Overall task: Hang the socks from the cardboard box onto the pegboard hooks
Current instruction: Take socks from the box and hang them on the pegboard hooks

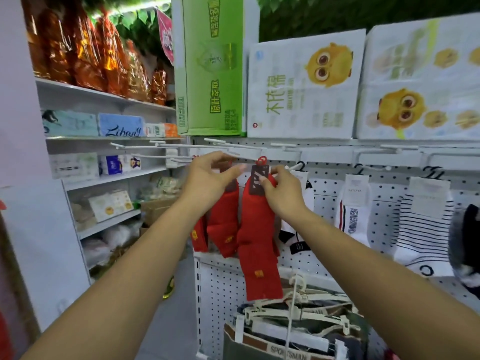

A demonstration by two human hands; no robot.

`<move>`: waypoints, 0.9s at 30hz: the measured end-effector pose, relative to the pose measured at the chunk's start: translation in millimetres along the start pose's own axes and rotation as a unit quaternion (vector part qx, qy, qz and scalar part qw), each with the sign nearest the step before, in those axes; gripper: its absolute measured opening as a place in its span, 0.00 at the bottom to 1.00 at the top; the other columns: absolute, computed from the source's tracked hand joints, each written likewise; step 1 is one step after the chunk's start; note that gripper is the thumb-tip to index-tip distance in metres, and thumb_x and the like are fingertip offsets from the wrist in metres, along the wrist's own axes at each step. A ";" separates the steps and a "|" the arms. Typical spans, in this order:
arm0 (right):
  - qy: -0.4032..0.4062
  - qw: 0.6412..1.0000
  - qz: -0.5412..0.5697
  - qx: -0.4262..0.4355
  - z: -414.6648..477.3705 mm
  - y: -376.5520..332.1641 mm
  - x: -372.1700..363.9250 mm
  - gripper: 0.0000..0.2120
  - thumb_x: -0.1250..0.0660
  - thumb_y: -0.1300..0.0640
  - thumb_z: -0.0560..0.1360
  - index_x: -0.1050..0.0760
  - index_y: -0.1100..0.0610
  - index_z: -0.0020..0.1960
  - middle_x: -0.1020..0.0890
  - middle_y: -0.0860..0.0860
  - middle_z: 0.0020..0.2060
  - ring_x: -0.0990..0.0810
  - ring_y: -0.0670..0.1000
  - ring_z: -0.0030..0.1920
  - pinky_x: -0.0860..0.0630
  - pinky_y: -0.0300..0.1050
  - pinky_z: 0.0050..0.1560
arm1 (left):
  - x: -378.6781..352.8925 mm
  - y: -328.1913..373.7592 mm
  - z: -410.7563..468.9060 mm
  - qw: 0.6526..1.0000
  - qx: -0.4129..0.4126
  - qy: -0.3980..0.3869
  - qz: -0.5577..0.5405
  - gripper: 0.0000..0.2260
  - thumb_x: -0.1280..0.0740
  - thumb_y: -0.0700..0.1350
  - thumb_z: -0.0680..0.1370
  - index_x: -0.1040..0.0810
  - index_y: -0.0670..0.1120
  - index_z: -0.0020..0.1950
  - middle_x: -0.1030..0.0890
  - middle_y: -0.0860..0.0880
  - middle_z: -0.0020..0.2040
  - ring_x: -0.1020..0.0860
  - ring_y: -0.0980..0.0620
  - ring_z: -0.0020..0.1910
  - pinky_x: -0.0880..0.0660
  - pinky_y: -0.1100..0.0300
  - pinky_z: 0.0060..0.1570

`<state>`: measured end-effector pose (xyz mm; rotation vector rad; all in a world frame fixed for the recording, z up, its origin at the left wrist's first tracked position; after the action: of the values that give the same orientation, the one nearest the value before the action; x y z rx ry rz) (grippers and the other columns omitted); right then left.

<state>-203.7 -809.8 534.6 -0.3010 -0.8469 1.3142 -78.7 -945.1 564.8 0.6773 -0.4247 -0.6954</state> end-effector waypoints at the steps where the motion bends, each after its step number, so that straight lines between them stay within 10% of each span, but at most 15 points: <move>1: 0.003 1.000 0.006 0.004 3.6 0.9 -2.1 0.08 0.33 0.54 0.80 0.24 0.58 0.56 0.19 0.52 0.43 0.20 0.53 0.44 0.26 0.39 0.39 | -1.7 0.0 2.3 1.000 -0.002 -0.004 -0.011 0.04 0.23 0.42 0.75 0.15 0.44 0.47 0.13 0.42 0.48 0.17 0.51 0.47 0.20 0.52 0.54; 4: 0.010 1.000 0.013 0.006 12.0 2.7 -7.1 0.09 0.32 0.54 0.80 0.25 0.55 0.59 0.21 0.49 0.44 0.24 0.49 0.44 0.33 0.28 0.35 | -3.2 2.4 6.5 1.000 -0.007 -0.011 -0.023 0.01 0.26 0.39 0.77 0.15 0.45 0.46 0.13 0.43 0.45 0.18 0.54 0.44 0.20 0.59 0.48; 19: -0.018 0.995 0.041 -0.088 23.4 22.6 -22.4 0.05 0.30 0.50 0.78 0.25 0.48 0.51 0.17 0.53 0.49 0.18 0.56 0.51 0.21 0.53 0.56 | -2.8 4.9 5.4 0.994 0.006 -0.032 -0.102 0.03 0.27 0.38 0.77 0.15 0.46 0.47 0.13 0.43 0.47 0.17 0.51 0.49 0.20 0.53 0.57; 27: -0.029 0.997 0.033 -0.064 -3.1 28.0 0.2 0.16 0.34 0.52 0.81 0.26 0.54 0.67 0.19 0.50 0.48 0.20 0.51 0.50 0.25 0.41 0.46 | -6.9 2.0 -7.5 0.998 -0.010 -0.008 -0.059 0.02 0.27 0.43 0.79 0.16 0.50 0.50 0.13 0.52 0.50 0.17 0.57 0.53 0.22 0.56 0.61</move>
<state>-221.8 -801.3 514.8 -0.3960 -0.9795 1.3387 -78.4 -936.0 559.9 0.6811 -0.3948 -0.8168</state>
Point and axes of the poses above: each hand's wrist, its own z-axis towards the middle knuckle, its own x-axis out of the back of the hand, y = z × x, the point moved 1 cm from there along z, towards the middle knuckle
